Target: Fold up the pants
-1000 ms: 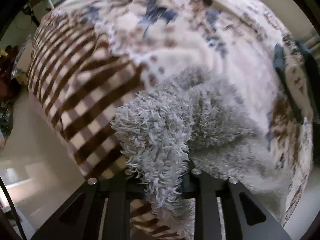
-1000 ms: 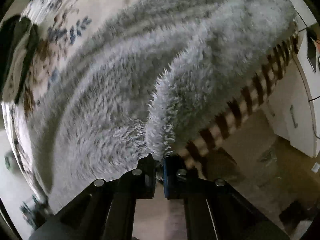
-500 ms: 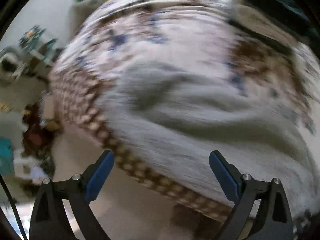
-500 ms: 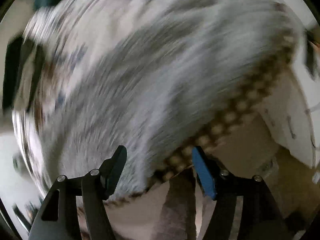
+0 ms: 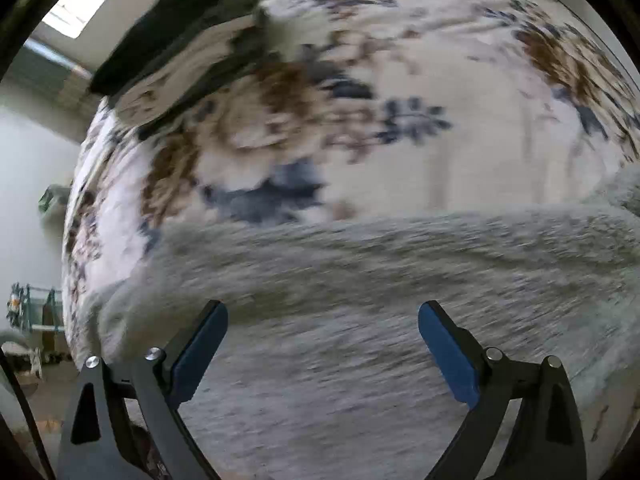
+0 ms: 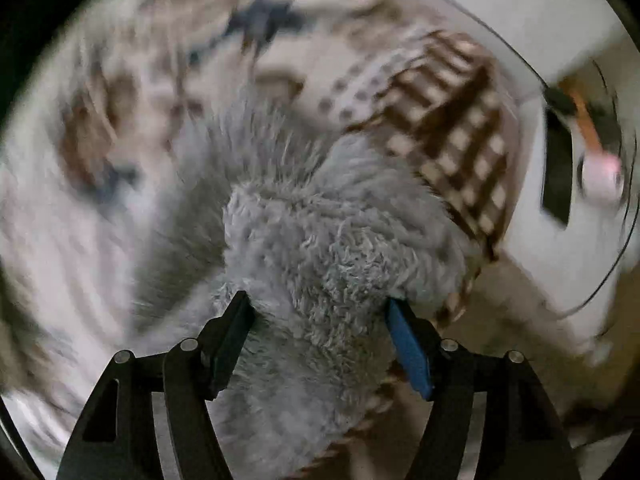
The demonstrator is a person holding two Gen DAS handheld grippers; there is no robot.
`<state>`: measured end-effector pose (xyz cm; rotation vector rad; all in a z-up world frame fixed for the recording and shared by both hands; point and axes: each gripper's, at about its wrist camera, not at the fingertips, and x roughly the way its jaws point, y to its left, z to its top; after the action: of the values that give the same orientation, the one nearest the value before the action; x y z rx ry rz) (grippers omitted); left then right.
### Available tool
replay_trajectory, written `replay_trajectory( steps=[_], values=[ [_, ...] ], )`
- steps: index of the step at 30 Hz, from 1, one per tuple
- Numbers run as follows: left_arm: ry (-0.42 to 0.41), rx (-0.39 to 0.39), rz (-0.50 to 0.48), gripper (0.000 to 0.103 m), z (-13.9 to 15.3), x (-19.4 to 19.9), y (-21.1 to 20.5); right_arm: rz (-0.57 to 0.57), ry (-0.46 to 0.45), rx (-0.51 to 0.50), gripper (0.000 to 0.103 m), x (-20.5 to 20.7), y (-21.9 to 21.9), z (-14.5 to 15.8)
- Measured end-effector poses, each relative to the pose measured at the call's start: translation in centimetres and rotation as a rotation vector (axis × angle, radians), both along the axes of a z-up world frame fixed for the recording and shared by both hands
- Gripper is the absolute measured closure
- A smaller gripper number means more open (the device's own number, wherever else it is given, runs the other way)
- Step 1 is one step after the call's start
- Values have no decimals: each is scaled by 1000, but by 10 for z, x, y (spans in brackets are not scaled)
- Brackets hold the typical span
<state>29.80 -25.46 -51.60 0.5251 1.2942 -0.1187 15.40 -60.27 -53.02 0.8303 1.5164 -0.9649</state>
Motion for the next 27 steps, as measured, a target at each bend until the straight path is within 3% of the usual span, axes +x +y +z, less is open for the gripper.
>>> replay_trajectory(
  steps=[2, 3, 5, 10, 13, 16, 19, 21, 22, 25, 27],
  values=[
    [11, 6, -18, 5, -3, -2, -9, 48, 23, -10, 78, 6, 5, -11],
    [13, 2, -21, 5, -3, -4, -12, 59, 4, -10, 78, 7, 7, -8],
    [7, -7, -18, 5, 2, -7, -10, 80, -121, -27, 84, 7, 12, 19],
    [27, -23, 41, 6, 2, -14, -1, 194, -613, -5, 85, 0, 26, 130],
    [37, -39, 92, 6, 0, -13, 8, 249, -818, 19, 85, -12, 17, 162],
    [45, -54, 118, 6, -2, -13, 8, 249, -809, -29, 82, -32, 0, 141],
    [50, -62, 109, 6, -3, -15, 1, 135, -532, 3, 74, -58, -32, 72],
    [53, -73, 96, 6, -2, -17, -6, 18, -390, 78, 44, -79, -47, 35],
    [53, -76, 90, 6, -1, -18, -10, -41, -364, 92, 29, -88, -51, 28],
    [45, -80, 67, 6, 3, -22, -20, -180, -409, 68, 29, -104, -48, 41],
    [40, -76, 54, 6, 4, -24, -27, -195, -425, 32, 29, -95, -39, 56]
  ],
)
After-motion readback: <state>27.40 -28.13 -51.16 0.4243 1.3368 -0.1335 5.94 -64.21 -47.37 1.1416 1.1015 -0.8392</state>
